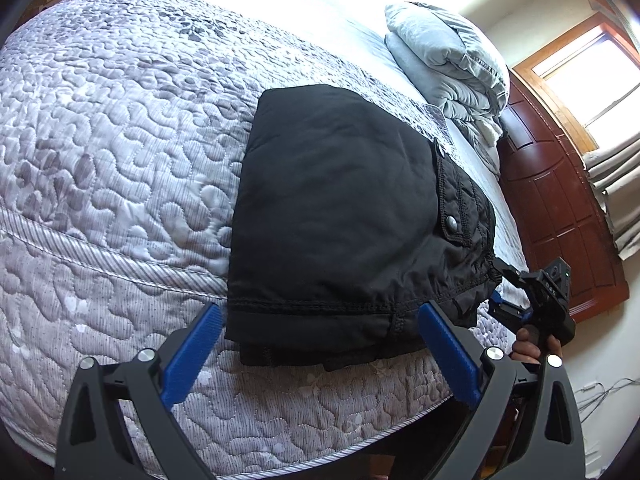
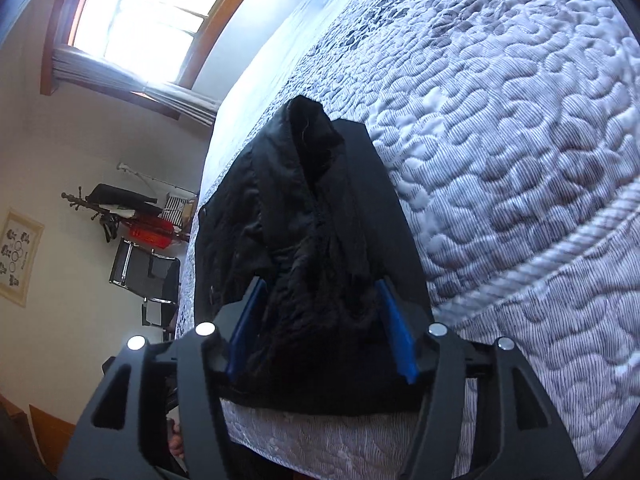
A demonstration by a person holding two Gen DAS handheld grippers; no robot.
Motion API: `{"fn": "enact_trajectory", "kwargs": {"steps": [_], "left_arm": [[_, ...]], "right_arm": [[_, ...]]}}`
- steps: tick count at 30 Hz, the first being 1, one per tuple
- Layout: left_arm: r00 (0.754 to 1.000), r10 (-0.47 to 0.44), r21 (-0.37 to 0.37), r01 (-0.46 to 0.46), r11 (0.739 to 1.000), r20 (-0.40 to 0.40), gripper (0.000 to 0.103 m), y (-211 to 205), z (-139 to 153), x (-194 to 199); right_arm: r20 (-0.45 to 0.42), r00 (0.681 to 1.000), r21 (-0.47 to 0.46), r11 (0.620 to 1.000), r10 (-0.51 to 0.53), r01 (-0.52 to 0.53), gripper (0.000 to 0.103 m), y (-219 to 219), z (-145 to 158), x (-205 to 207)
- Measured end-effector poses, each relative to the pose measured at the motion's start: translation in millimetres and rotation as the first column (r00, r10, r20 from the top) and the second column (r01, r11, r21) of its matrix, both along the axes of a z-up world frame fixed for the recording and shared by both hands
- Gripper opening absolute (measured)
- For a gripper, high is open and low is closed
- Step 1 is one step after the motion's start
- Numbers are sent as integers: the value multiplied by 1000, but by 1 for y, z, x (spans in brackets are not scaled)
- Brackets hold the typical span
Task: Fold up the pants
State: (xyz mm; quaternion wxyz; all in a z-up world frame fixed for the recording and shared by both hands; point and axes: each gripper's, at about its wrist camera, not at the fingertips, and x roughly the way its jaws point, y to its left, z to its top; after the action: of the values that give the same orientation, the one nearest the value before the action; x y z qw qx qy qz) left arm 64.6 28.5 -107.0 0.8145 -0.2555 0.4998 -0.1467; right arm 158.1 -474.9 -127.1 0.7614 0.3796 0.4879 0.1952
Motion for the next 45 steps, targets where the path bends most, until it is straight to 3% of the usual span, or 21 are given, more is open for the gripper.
{"fn": "enact_trajectory", "kwargs": {"steps": [5,6,7,11,15,21,27,32,40,45], "left_arm": [[1000,4,-8,-4,1000,-10,99,1,-2,-3],[1000,3,-9,-3,1000,-12,99,0,-2,-3],[1000,2,-10,-3,1000,-14,99,0,-2,-4],[1000,-1,-12,1,1000,-12,99,-2,0,-6],[1000,4,-12,-4,1000,-3,99,-1,3,-7],[1000,6,-8,-6,1000,-3,99,1,4,-5],[1000,2,-10,-2,1000,-13,99,1,1,-4],[1000,4,-6,-4,1000,-13,99,0,1,-5],[999,-25,21,26,999,-25,99,-8,-3,-4],[995,-75,42,78,996,-64,99,-8,2,6]], "right_arm": [[-6,1000,28,999,16,-16,60,5,-4,-18],[-6,1000,16,1000,16,-16,57,8,-3,-19],[-10,1000,-8,1000,14,-14,43,9,-3,-19],[6,1000,-11,1000,19,-19,33,7,3,-18],[60,998,-23,1000,9,-8,32,2,20,-20],[9,1000,-55,998,7,-7,32,1,5,-22],[-6,1000,-44,999,-1,0,34,-1,-7,-23],[9,999,-8,999,-35,35,46,-13,-3,-33],[15,999,-45,998,-41,42,43,-17,2,-50],[36,998,-61,997,-42,44,66,-35,11,-62]]}}
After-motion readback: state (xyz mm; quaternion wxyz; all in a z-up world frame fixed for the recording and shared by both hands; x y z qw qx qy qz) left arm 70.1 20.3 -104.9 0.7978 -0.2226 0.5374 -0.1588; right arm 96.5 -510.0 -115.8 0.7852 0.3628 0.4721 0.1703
